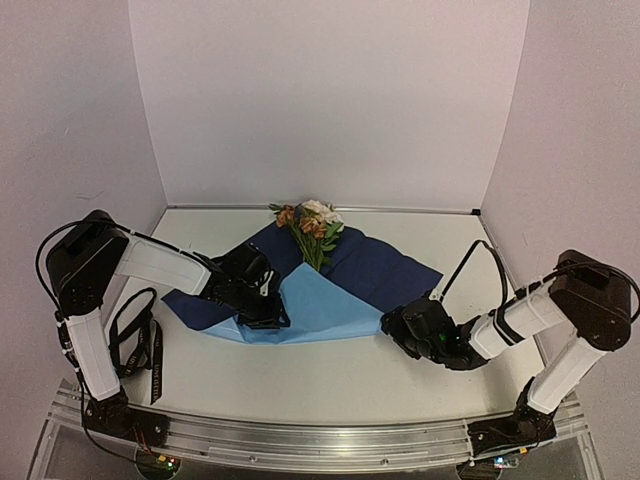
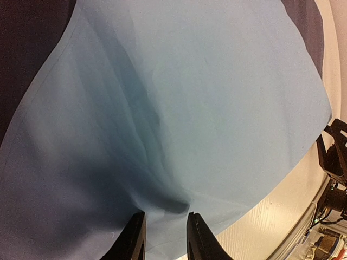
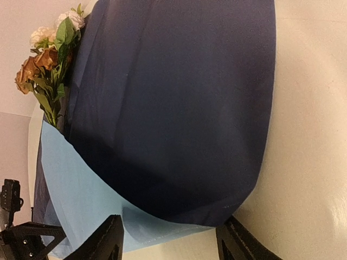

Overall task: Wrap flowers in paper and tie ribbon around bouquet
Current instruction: Pick up the one-fourth-folded wrapping paper from the center of the board.

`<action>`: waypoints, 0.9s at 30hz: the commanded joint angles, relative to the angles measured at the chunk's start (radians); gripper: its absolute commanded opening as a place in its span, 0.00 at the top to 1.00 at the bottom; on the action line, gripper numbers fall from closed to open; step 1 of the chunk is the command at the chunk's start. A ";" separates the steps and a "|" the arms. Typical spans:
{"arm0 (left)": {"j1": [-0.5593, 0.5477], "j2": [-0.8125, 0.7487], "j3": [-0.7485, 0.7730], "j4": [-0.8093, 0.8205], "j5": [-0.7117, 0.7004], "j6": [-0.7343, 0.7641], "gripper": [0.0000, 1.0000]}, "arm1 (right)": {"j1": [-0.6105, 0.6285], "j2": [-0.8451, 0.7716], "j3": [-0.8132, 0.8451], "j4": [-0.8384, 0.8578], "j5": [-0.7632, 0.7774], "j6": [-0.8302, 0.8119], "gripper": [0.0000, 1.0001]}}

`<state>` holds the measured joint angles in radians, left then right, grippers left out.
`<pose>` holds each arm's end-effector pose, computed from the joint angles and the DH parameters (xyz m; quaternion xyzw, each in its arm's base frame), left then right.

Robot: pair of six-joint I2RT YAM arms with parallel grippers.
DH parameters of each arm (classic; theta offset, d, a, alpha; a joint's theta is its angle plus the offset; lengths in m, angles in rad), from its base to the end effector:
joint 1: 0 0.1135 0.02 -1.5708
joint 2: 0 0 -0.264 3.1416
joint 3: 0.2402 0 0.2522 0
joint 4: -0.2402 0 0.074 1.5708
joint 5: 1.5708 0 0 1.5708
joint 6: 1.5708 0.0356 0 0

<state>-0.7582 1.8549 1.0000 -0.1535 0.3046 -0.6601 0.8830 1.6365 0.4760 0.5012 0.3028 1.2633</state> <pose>0.2523 -0.2536 0.1301 0.0886 0.9464 -0.2892 0.1133 0.1830 0.2061 0.1101 0.2330 0.8591 0.3177 0.3267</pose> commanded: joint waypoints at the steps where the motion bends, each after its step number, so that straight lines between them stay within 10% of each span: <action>1: 0.000 0.016 -0.006 0.009 0.012 -0.008 0.73 | -0.024 0.073 0.024 -0.051 -0.001 0.039 0.40; 9: 0.000 0.022 0.003 0.000 0.013 0.002 0.73 | -0.046 0.095 0.041 -0.025 -0.013 0.024 0.61; 15: 0.000 0.011 0.000 -0.004 0.025 0.002 0.73 | -0.047 0.059 0.025 -0.027 -0.027 -0.052 0.99; 27: -0.127 -0.072 0.042 -0.036 0.020 0.017 0.69 | 0.032 -0.107 -0.197 -0.025 0.078 -0.067 1.00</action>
<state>-0.8148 1.8471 0.9999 -0.1631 0.3371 -0.6620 0.8785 1.5808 0.3533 0.5235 0.3067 1.2119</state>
